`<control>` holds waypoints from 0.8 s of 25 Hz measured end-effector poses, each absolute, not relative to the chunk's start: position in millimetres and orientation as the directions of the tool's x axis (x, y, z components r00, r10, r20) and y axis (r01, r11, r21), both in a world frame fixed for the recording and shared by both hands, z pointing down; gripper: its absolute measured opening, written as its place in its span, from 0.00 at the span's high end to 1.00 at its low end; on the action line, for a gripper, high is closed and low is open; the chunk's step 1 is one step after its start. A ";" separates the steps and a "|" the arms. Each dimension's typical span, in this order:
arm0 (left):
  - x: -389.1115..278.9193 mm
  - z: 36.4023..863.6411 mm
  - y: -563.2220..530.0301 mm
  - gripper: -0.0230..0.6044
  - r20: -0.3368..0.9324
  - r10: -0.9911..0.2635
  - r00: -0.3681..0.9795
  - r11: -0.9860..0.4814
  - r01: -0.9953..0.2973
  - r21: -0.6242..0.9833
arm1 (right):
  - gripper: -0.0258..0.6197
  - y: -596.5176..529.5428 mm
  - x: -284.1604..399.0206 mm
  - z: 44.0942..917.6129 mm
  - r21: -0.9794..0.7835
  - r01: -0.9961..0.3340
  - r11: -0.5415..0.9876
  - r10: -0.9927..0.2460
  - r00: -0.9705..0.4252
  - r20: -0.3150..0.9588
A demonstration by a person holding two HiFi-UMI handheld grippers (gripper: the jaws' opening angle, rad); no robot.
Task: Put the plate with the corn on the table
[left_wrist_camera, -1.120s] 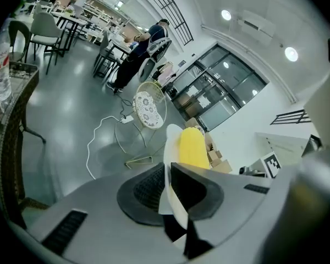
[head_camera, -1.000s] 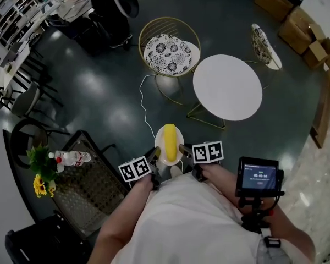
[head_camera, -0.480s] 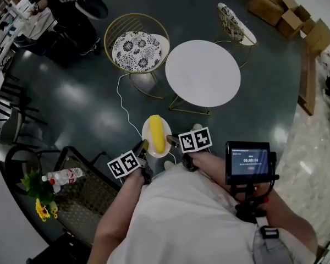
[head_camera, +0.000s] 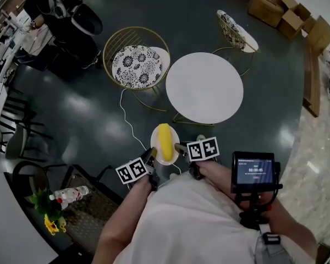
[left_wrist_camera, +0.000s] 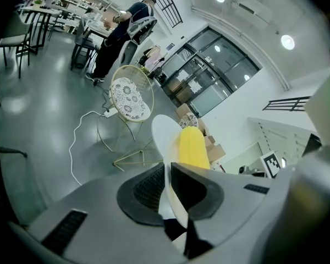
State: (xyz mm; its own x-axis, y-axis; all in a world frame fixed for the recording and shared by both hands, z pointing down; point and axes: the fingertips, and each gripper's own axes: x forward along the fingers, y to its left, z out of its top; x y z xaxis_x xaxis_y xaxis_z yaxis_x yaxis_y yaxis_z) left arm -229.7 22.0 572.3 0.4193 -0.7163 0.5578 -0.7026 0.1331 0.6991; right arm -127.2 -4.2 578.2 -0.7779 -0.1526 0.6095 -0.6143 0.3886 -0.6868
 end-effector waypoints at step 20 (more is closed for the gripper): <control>-157.2 594.3 -98.0 0.89 0.599 -0.638 0.484 0.096 -0.721 0.686 | 0.87 -113.2 -52.5 599.2 -0.706 -0.644 0.295 -0.191 -0.763 0.617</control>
